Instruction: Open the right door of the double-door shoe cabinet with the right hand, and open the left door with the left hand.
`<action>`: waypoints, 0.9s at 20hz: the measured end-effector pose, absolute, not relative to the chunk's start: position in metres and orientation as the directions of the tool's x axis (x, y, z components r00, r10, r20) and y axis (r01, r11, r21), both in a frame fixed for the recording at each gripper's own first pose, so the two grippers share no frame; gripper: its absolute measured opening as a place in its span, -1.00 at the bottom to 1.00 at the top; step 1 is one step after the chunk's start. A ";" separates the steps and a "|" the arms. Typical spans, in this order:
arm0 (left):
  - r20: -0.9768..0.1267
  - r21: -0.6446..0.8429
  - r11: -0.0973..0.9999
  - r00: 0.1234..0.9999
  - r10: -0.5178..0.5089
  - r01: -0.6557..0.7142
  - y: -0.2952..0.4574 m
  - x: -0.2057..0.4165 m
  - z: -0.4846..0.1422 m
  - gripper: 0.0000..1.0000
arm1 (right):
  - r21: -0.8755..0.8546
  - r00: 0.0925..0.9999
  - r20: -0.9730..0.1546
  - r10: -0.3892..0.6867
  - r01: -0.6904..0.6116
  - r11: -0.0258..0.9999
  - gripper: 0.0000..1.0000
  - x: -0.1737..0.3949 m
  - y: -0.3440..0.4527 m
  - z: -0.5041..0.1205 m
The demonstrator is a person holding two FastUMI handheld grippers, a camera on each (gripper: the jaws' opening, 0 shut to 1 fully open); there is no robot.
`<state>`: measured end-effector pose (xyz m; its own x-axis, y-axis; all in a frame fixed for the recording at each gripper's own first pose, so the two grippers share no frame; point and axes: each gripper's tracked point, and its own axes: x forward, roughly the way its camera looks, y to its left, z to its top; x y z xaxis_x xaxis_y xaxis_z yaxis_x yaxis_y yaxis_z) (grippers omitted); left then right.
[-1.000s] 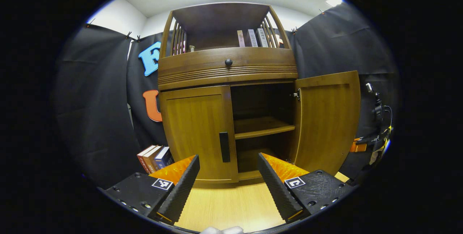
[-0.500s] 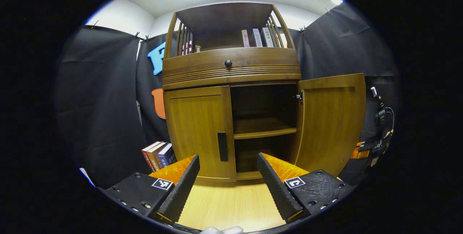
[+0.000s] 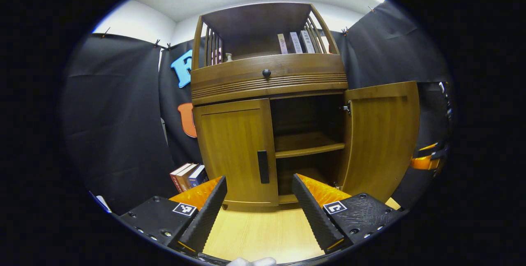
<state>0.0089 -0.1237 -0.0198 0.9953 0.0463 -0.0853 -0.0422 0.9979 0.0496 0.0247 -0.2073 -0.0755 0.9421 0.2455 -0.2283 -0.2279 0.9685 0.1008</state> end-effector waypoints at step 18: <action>-0.101 0.040 0.999 0.994 -0.031 0.035 -0.050 0.055 -0.056 0.92 | 0.069 0.982 -0.124 0.142 -0.135 0.988 1.00 0.022 0.013 -0.062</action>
<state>0.0546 -0.0502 -0.0556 0.9944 -0.0309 -0.1010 0.0351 0.9986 0.0398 0.0220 0.0131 -0.0619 0.9820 0.1423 -0.1241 -0.1345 0.9885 0.0694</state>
